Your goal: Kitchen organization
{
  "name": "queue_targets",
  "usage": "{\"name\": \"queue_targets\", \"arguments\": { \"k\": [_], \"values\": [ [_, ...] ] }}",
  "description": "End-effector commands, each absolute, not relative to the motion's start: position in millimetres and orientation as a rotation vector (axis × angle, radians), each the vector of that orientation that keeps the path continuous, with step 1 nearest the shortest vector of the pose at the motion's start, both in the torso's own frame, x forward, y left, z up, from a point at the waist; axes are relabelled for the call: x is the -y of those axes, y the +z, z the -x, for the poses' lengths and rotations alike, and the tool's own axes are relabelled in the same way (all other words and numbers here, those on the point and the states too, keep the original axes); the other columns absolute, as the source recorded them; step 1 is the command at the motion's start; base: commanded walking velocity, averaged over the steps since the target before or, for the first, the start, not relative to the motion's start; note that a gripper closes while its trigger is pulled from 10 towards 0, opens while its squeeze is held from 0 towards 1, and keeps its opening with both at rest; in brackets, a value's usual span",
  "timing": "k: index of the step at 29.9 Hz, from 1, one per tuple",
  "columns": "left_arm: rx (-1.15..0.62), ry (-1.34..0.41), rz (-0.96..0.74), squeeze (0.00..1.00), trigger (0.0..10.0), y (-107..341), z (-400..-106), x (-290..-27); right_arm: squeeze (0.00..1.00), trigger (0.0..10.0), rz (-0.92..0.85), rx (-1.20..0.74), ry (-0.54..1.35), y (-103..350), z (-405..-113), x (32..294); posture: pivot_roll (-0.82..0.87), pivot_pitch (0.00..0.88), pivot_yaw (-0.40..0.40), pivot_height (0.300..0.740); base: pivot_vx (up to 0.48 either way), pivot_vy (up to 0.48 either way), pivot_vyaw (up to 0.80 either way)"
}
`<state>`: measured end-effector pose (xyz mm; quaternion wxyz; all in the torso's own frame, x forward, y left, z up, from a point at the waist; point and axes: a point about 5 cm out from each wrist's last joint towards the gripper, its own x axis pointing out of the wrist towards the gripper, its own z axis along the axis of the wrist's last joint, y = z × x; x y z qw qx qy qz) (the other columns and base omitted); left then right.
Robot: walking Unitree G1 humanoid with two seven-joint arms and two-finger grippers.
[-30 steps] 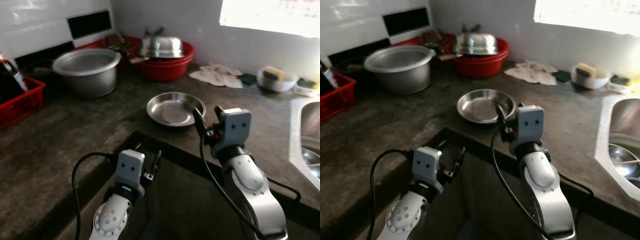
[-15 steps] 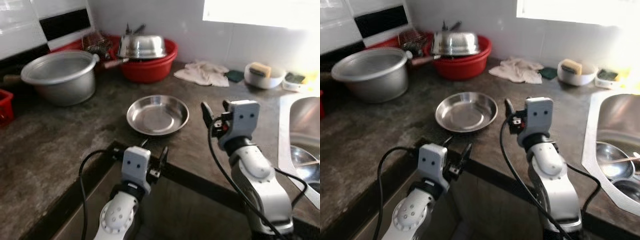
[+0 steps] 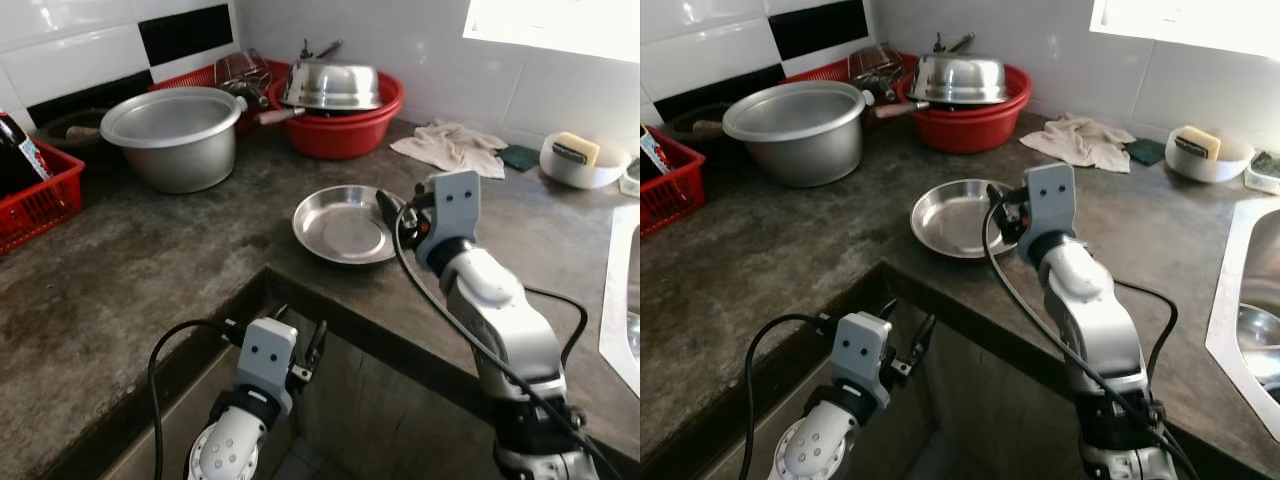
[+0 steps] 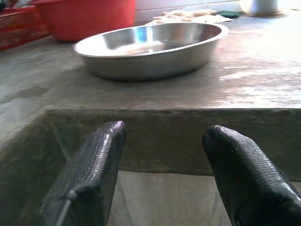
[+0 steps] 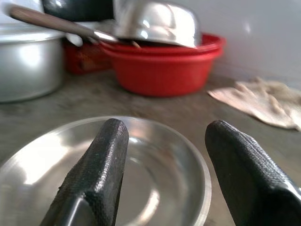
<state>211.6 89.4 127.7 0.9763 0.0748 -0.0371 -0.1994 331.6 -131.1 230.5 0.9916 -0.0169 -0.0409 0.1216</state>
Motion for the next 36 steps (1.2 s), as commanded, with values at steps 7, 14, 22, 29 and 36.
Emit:
{"name": "queue_targets", "arguments": {
  "k": [7, 14, 22, 29, 36],
  "values": [
    [0.036, -0.428, -0.166, 0.00, 10.0, 119.7, -208.9, -88.6, 1.00, 10.0, 0.035, -0.007, 0.330, 242.3, -364.0, 126.4, 0.02, 0.056, -0.052, 0.740, 0.000, 0.000, 0.00],
    [0.040, -0.424, -0.162, 0.00, 10.0, 117.7, -206.3, -89.0, 0.00, 10.0, -0.024, -0.026, 0.246, 263.6, -388.2, 131.9, 0.03, 0.049, -0.056, 0.740, 0.000, 0.000, 0.00],
    [0.054, -0.414, -0.186, 0.00, 10.0, 118.7, -209.7, -88.4, 0.00, 10.0, -0.012, -0.065, 0.291, 263.6, -400.4, 131.8, 0.04, 0.039, -0.068, 0.740, 0.000, 0.000, 0.05],
    [0.050, -0.395, -0.163, 0.00, 10.0, 118.0, -211.7, -88.0, 0.00, 10.0, -0.026, -0.098, 0.288, 255.7, -403.0, 133.0, 0.03, 0.050, -0.063, 0.740, 0.000, -0.303, 0.48],
    [0.048, -0.383, -0.168, 0.00, 10.0, 118.6, -214.1, -89.1, 0.00, 10.0, 0.015, -0.162, 0.283, 247.4, -403.1, 138.1, 0.03, 0.059, -0.060, 0.740, 0.000, 0.000, 0.00]
  ]
}}
